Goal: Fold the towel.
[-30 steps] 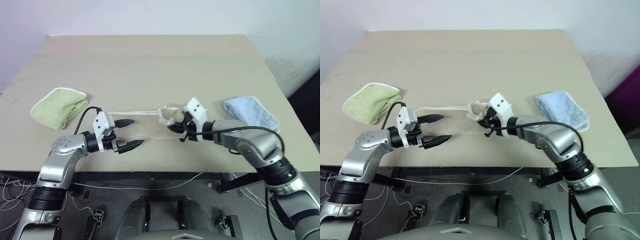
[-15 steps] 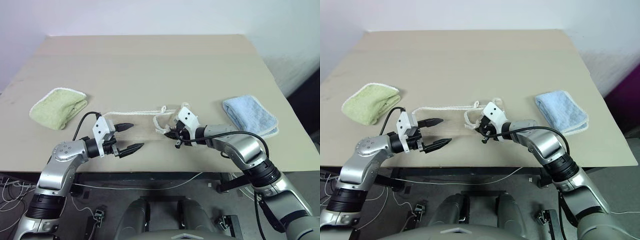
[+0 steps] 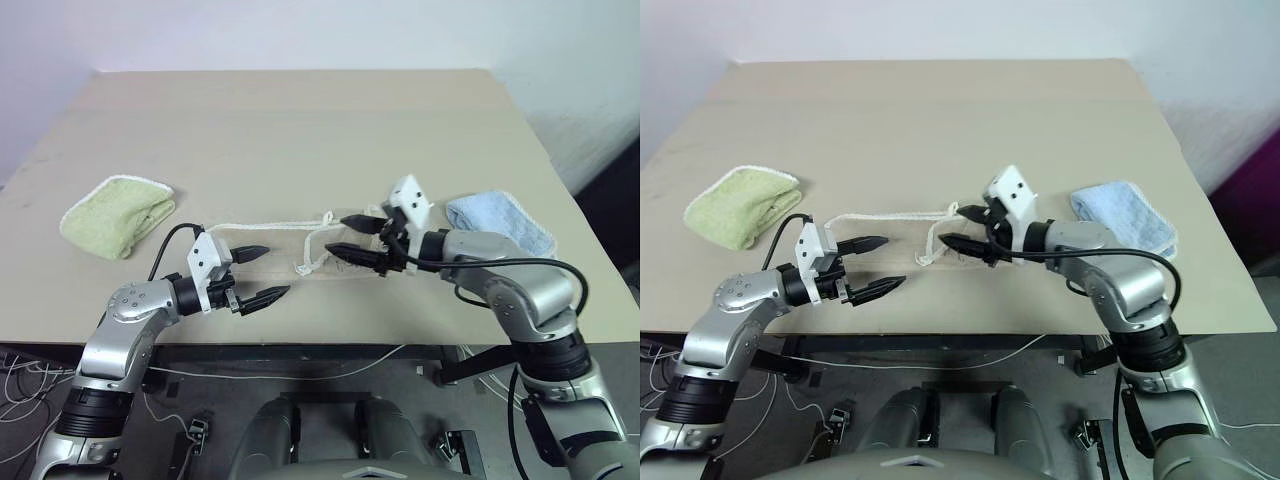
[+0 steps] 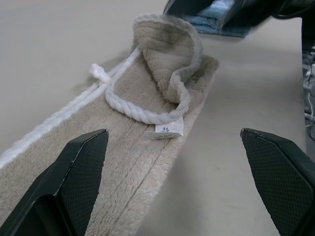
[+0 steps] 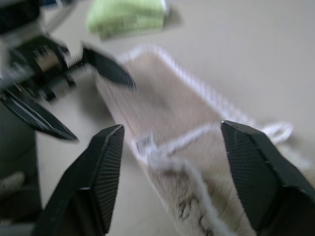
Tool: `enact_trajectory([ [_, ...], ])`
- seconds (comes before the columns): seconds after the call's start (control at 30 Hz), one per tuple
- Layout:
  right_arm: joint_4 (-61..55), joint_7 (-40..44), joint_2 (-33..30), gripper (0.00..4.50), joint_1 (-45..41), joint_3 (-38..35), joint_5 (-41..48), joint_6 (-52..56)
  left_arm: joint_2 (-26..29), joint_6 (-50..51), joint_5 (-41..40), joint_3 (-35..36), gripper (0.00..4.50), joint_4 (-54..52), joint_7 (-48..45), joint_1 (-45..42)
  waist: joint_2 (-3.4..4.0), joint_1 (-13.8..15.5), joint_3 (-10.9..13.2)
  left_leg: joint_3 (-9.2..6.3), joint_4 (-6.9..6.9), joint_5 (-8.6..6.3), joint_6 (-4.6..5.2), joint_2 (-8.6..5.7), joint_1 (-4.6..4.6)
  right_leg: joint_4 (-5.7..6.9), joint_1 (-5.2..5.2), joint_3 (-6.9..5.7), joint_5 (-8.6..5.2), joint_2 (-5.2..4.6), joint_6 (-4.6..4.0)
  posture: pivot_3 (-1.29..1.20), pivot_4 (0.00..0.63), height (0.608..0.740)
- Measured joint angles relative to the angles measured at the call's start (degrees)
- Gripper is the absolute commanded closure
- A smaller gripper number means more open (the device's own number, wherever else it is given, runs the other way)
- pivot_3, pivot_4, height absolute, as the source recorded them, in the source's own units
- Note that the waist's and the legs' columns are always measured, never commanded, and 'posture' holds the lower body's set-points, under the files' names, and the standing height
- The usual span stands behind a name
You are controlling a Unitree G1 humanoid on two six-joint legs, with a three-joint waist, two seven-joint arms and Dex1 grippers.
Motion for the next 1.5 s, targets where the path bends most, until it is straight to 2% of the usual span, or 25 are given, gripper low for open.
enact_trajectory([
  [0.1, 1.07, -0.50, -2.89, 1.92, 0.43, -5.48, 0.79, 0.62, -0.07, 0.03, -0.01, 0.10, 0.00, 0.00, 0.83, 0.33, 0.00, 0.04, 0.00, 0.00, 0.00, 0.00, 0.00, -0.01, 0.00, -0.01, 0.01, 0.02, 0.00, -0.02, 0.00, 0.00, 0.150, 0.740],
  [0.2, 6.48, -1.21, -5.61, 2.90, 1.52, -8.56, -1.69, -0.27, -0.10, 0.07, -0.06, 0.39, 0.00, 0.00, 1.54, 0.80, 0.00, -0.01, 0.00, 0.00, -0.02, 0.00, 0.00, -0.01, 0.01, -0.02, 0.01, 0.02, 0.00, -0.02, -0.01, 0.00, 0.150, 0.740],
  [0.3, 11.35, -0.79, -6.54, 3.89, 2.74, -7.09, -5.98, -3.81, -0.11, 0.10, -0.08, 0.47, 0.00, 0.01, 2.29, 0.96, 0.01, -0.24, 0.00, 0.03, -0.05, 0.00, 0.00, 0.00, 0.02, -0.01, -0.02, 0.05, 0.00, 0.00, -0.01, 0.00, 0.150, 0.740],
  [0.57, 17.90, 2.49, -0.96, 3.89, 2.10, 1.09, -11.84, -10.85, -0.12, 0.75, -0.17, 1.91, 0.00, -0.17, 3.90, 2.51, 0.02, -0.27, 0.01, 0.05, -0.05, 0.00, 0.00, 0.03, 0.01, 0.01, -0.06, 0.04, 0.00, 0.05, 0.00, 0.00, 0.150, 0.740],
  [0.93, 32.10, 4.60, 10.59, 3.89, -9.07, 5.85, -16.79, -18.45, -0.47, 2.56, -2.36, 4.90, 0.00, -6.91, 7.95, 9.59, 0.03, -0.24, 0.01, 0.04, -0.08, 0.00, -0.02, 0.02, 0.02, 0.01, -0.07, 0.02, 0.00, 0.04, -0.01, 0.00, 0.150, 0.740],
  [1.1, 39.76, 5.82, 13.39, 3.89, -10.31, 8.74, -20.60, -22.41, -0.87, 3.59, -2.61, 5.32, 0.00, -9.52, 10.25, 12.43, 0.03, -0.20, 0.01, 0.02, -0.08, 0.01, -0.03, 0.01, 0.02, 0.01, -0.07, -0.01, 0.00, 0.03, -0.02, 0.00, 0.150, 0.740],
  [1.3, 43.33, 7.03, 14.43, 3.89, -9.37, 9.84, -23.85, -27.15, -3.75, 5.83, -4.92, 7.97, 0.00, -14.91, 15.57, 17.13, 0.04, -0.34, -0.03, 0.02, -0.11, 0.01, -0.04, 0.02, 0.06, 0.01, -0.04, 0.00, 0.00, 0.04, -0.02, 0.00, 0.150, 0.740],
  [1.5, 39.60, 9.83, 13.61, 3.89, -7.22, 7.59, -22.53, -29.60, -11.44, 12.29, -9.08, 12.14, 0.00, -21.09, 28.56, 23.20, 0.05, -0.16, -0.01, 0.01, -0.09, 0.01, -0.04, 0.01, 0.05, 0.01, -0.03, 0.00, 0.00, 0.03, -0.02, 0.00, 0.150, 0.740],
])
